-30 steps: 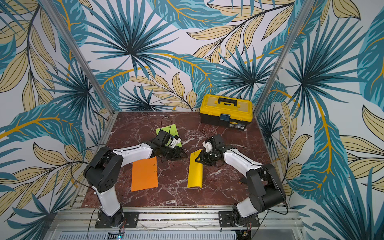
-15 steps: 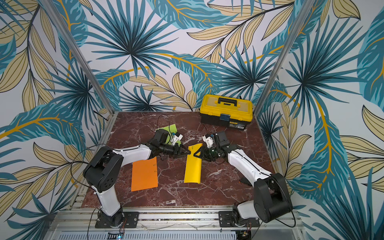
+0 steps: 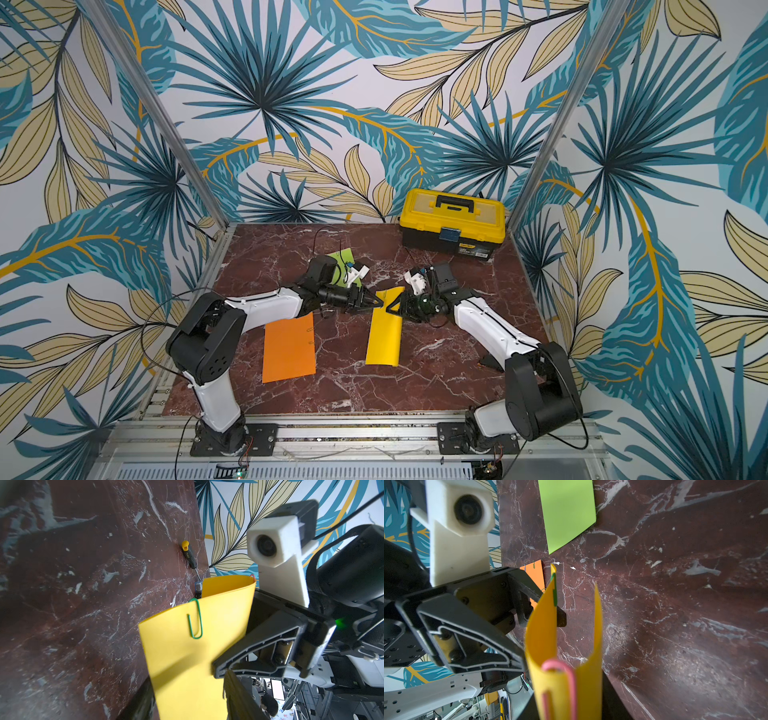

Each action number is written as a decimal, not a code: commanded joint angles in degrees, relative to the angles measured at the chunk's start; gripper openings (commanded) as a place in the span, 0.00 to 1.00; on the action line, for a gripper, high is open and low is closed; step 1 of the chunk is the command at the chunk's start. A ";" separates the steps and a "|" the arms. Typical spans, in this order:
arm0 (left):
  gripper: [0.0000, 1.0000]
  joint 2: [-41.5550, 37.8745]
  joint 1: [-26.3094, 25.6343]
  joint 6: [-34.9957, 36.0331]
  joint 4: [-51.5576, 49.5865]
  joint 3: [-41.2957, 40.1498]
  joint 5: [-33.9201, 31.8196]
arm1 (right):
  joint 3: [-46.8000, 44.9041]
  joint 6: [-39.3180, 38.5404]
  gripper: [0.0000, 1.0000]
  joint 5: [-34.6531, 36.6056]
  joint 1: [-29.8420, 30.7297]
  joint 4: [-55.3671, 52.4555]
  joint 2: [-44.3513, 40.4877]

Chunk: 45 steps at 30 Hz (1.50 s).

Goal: Unclip the paperclips from the documents
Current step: Pick up the document from the center of the board.

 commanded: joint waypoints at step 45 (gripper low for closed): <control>0.33 -0.79 -0.33 -3.88 8.25 0.92 5.88 | -2.33 -0.19 0.32 -5.90 -0.15 6.55 2.54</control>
